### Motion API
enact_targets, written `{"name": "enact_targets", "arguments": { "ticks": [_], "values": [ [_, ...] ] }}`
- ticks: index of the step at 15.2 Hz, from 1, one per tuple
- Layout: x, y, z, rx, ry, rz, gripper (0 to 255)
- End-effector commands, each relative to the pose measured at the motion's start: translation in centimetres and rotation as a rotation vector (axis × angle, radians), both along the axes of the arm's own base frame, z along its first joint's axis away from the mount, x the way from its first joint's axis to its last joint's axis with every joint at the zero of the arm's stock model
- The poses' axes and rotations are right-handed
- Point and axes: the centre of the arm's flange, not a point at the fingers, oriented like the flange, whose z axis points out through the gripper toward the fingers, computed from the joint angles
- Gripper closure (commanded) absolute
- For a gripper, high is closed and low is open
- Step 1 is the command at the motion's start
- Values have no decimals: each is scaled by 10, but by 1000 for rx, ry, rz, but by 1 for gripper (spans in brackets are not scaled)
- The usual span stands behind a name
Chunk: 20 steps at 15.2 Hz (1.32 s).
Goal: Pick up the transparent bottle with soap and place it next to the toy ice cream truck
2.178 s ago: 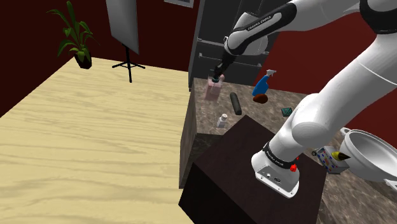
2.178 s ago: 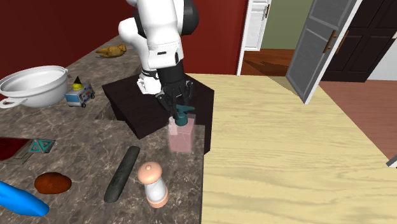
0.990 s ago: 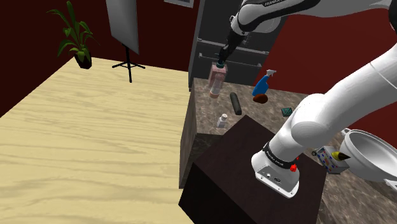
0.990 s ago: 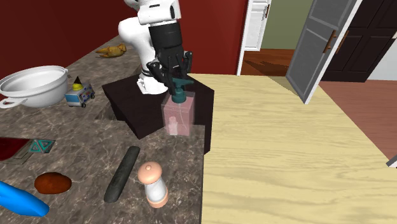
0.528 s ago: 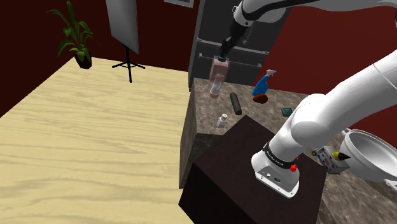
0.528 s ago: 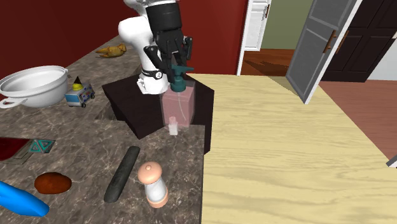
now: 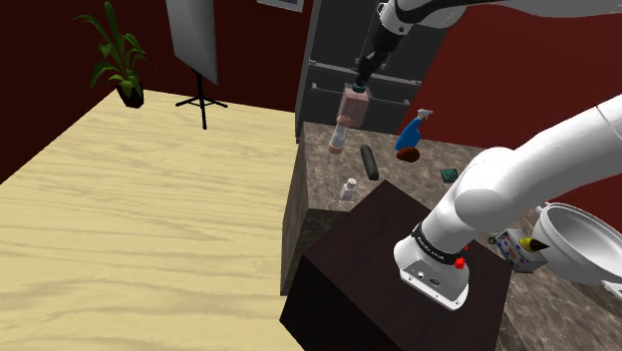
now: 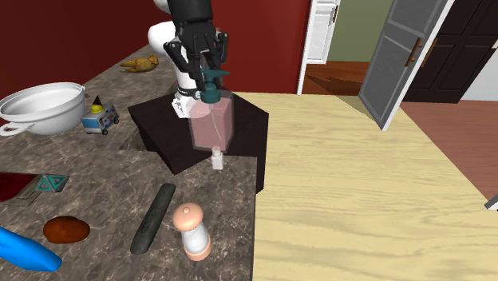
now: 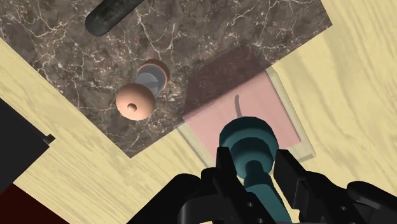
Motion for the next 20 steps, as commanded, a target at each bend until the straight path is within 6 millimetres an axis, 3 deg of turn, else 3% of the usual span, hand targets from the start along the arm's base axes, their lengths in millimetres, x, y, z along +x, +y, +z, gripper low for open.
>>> {"name": "enact_targets", "arguments": {
  "ticks": [1,20],
  "values": [
    [-20,-10,4,0,0,0,255],
    [-242,-127,5,0,0,0,255]
  ]
}}
